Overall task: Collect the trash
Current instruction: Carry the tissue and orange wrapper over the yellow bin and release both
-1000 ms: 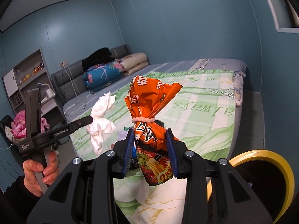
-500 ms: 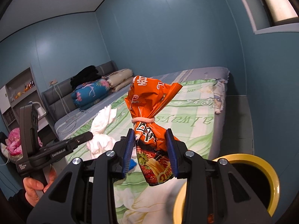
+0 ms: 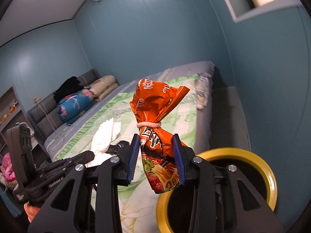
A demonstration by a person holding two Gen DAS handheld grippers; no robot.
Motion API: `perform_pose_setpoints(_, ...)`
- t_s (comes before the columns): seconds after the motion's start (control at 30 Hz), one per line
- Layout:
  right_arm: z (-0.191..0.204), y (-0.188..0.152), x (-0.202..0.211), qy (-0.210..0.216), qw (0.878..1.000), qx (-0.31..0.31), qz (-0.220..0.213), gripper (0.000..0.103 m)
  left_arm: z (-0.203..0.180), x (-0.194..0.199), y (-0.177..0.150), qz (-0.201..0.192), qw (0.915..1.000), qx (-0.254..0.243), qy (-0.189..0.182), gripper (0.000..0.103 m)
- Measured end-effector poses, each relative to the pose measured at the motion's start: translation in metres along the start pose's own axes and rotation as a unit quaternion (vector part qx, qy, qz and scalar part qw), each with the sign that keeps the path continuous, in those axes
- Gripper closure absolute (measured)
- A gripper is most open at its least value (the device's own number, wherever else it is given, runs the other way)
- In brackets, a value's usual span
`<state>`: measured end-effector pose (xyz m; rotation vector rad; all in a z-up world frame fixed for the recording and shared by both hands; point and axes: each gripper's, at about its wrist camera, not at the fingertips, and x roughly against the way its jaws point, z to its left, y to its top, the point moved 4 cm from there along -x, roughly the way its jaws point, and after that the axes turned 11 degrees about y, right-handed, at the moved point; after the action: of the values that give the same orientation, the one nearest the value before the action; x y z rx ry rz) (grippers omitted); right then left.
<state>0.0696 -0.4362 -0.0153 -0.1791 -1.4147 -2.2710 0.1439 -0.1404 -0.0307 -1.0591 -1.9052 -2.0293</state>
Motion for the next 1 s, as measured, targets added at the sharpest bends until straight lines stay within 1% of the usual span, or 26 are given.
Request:
perform_pose_setpoints(0.33,-0.037,-0.005,-0.007,-0.037,0.998,-0.058,0.01,0.069,-0.039,-0.021,-0.019,0.035,0.9988,-0.024,-0.022,0.092)
perform_pose_setpoints(0.6,-0.065,-0.016,-0.009,-0.051,0.994,-0.097,0.021,0.069,-0.067,-0.04,-0.038,0.067,0.9957,-0.049,-0.041,0.091)
perform_pose_setpoints(0.77,-0.079,-0.022,-0.013,-0.058,0.991,-0.115,0.024,0.068,-0.078,-0.048,-0.046,0.082,0.9937,-0.062,-0.045,0.091)
perform_pose_setpoints(0.8,-0.077,-0.023,-0.014,-0.06,0.991,-0.117,0.024,0.068,-0.08,-0.05,-0.047,0.084,0.9933,-0.064,-0.046,0.091)
perform_pose_setpoints(0.93,-0.084,-0.027,-0.016,-0.066,0.989,-0.129,0.025,0.065,-0.084,-0.052,-0.05,0.088,0.9926,-0.068,-0.05,0.091)
perform_pose_setpoints(0.97,-0.086,-0.028,-0.017,-0.068,0.988,-0.134,0.024,0.065,-0.085,-0.051,-0.05,0.089,0.9924,-0.068,-0.051,0.086)
perform_pose_setpoints(1.0,-0.084,-0.028,-0.018,-0.07,0.988,-0.135,0.025,0.064,-0.085,-0.05,-0.051,0.088,0.9924,-0.068,-0.053,0.077)
